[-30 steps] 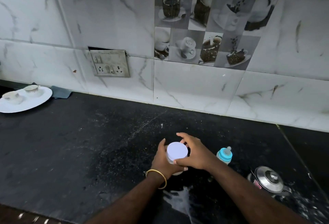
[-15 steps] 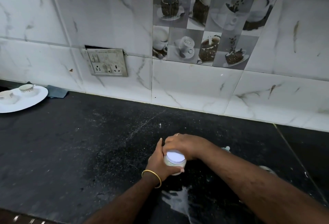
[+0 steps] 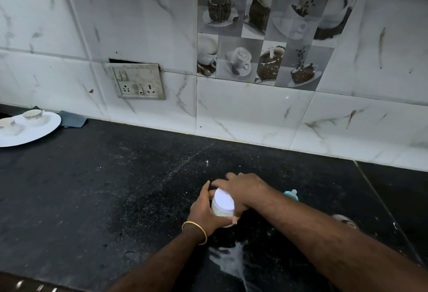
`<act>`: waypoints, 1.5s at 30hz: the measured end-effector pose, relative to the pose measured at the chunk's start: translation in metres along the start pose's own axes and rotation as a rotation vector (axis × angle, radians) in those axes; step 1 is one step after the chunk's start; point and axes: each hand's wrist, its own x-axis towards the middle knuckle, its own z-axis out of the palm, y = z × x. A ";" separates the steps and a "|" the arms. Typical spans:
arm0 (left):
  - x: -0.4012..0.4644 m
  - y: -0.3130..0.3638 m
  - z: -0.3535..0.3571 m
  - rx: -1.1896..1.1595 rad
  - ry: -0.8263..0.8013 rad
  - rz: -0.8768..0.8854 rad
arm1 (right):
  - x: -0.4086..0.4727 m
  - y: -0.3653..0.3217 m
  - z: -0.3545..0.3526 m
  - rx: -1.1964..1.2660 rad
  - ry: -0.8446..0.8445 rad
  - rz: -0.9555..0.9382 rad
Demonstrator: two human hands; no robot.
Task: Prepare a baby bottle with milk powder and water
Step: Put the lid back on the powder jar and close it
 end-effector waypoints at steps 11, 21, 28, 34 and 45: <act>0.007 0.004 0.001 -0.048 -0.082 0.037 | -0.006 0.009 -0.001 0.115 0.024 0.015; 0.004 -0.003 0.002 -0.019 -0.046 0.075 | -0.012 0.005 0.022 0.276 0.072 -0.041; 0.004 -0.004 0.008 -0.045 -0.041 0.086 | -0.030 0.005 0.037 0.544 0.108 0.052; 0.013 0.010 0.022 -0.045 -0.130 0.072 | -0.104 0.063 0.075 0.829 0.655 0.264; 0.004 0.025 0.043 -0.035 0.010 0.061 | -0.172 0.175 0.156 0.725 0.023 0.451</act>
